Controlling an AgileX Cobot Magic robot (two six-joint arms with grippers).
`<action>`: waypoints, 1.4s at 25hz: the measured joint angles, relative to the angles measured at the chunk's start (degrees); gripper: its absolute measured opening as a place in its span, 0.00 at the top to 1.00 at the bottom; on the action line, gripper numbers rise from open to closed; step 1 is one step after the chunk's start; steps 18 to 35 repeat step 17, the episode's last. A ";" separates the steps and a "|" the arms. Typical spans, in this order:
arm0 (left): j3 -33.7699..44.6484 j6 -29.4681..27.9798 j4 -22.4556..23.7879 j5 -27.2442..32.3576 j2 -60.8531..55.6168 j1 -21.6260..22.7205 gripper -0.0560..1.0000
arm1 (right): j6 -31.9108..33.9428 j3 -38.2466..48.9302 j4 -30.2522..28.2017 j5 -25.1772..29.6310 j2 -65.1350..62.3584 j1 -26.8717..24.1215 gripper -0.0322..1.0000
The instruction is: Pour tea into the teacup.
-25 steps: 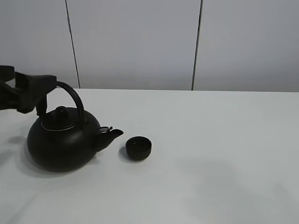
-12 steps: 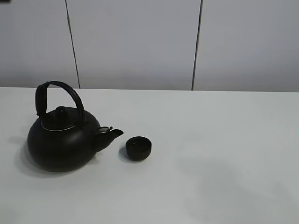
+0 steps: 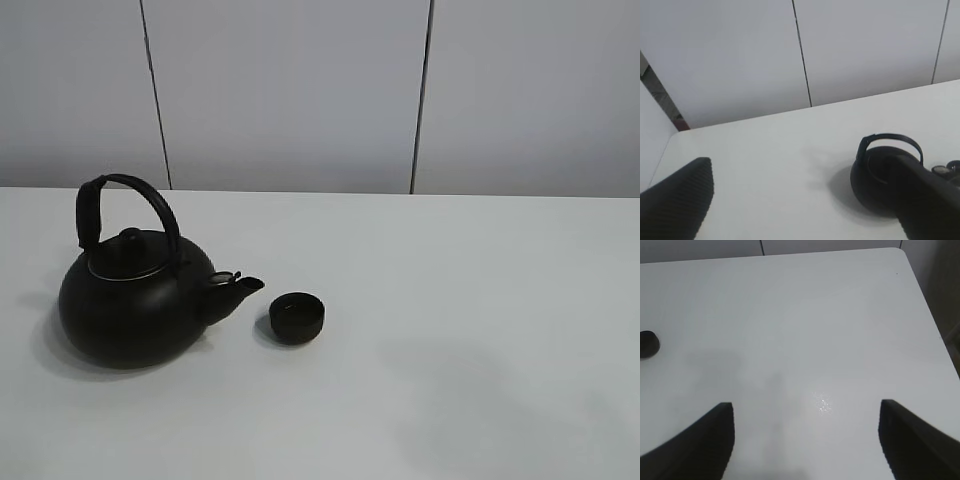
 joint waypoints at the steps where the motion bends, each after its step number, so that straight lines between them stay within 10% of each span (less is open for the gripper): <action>1: 1.44 -0.94 0.55 1.69 -3.33 0.00 0.31 | 0.00 0.00 0.00 0.00 0.00 0.00 0.44; 8: 6.07 -10.30 8.30 13.50 -19.73 0.00 0.31 | 0.00 0.00 0.00 0.00 0.00 0.00 0.44; 17: 6.26 -11.00 4.97 24.86 -25.43 0.00 0.31 | 0.00 0.00 0.00 0.00 0.00 0.00 0.44; 35: 6.26 -11.00 4.97 24.86 -25.43 0.00 0.31 | 0.00 0.00 0.00 0.00 0.00 0.00 0.44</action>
